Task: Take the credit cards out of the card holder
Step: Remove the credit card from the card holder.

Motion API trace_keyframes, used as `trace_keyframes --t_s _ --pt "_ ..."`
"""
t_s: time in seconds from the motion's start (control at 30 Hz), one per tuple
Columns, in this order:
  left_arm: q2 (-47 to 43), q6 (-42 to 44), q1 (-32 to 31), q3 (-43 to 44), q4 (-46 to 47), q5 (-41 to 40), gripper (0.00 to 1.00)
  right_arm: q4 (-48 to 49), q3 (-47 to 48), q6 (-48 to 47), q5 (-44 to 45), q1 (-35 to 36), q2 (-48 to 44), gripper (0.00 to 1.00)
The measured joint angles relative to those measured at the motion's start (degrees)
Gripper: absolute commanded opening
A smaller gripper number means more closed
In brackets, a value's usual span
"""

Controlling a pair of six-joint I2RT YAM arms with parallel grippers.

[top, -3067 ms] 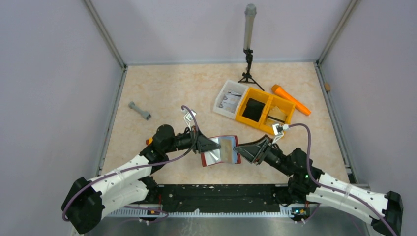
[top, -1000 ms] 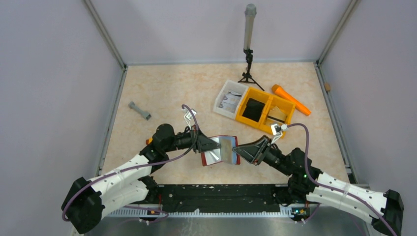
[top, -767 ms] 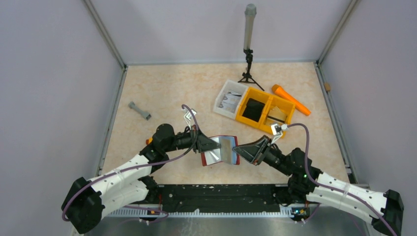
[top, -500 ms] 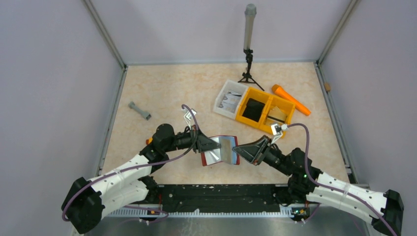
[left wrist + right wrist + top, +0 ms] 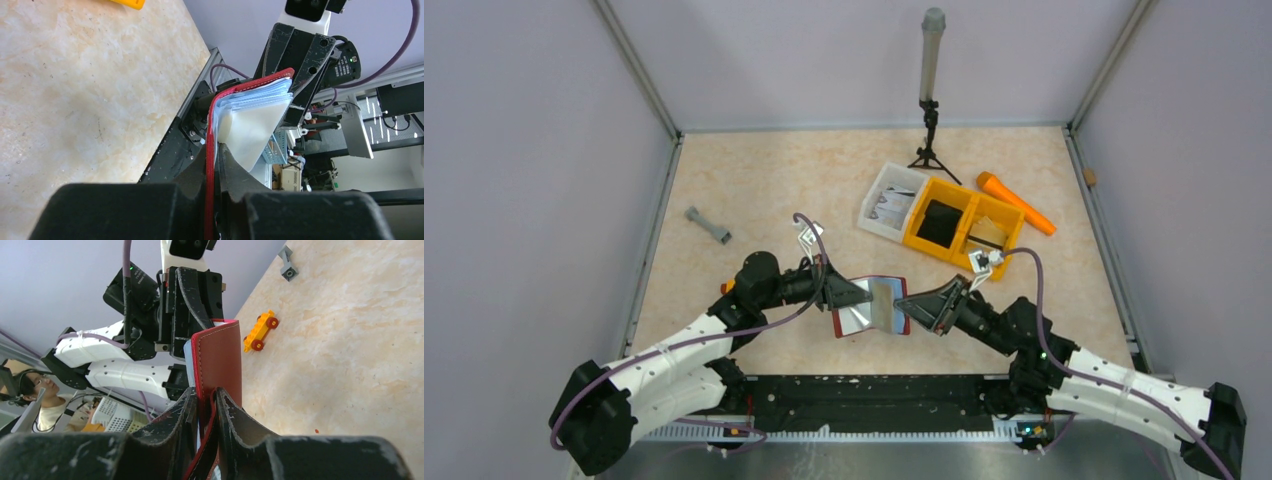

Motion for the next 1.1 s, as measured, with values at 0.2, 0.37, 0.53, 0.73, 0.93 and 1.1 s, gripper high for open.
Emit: trace_keyframes --t_s 0.2,0.37,0.53,0.73,0.93,1.1 --pt "0.22 0.59 0.04 0.0 -0.44 -0.37 0.04 -1.73 0.96 -0.63 0.35 0.0 1.46 0.3" --pt "0.72 0.57 -0.02 0.02 -0.33 0.31 0.04 -3.76 0.96 -1.31 0.44 0.0 4.2 0.31" --pt "1.27 0.59 -0.02 0.02 -0.31 0.76 0.04 -3.78 0.96 -1.51 0.15 0.0 6.97 0.32" --pt "2.86 1.25 0.0 0.04 -0.37 0.72 0.07 -3.37 2.84 -2.12 -0.83 0.0 12.57 0.16" --pt "5.95 3.63 1.07 0.07 -2.45 -2.47 0.12 -14.25 13.7 -5.6 0.33 -0.33 23.04 0.0" --pt "7.39 5.46 1.22 0.07 -4.68 -4.42 0.18 -22.4 19.78 -8.07 2.08 -0.33 29.22 0.0"
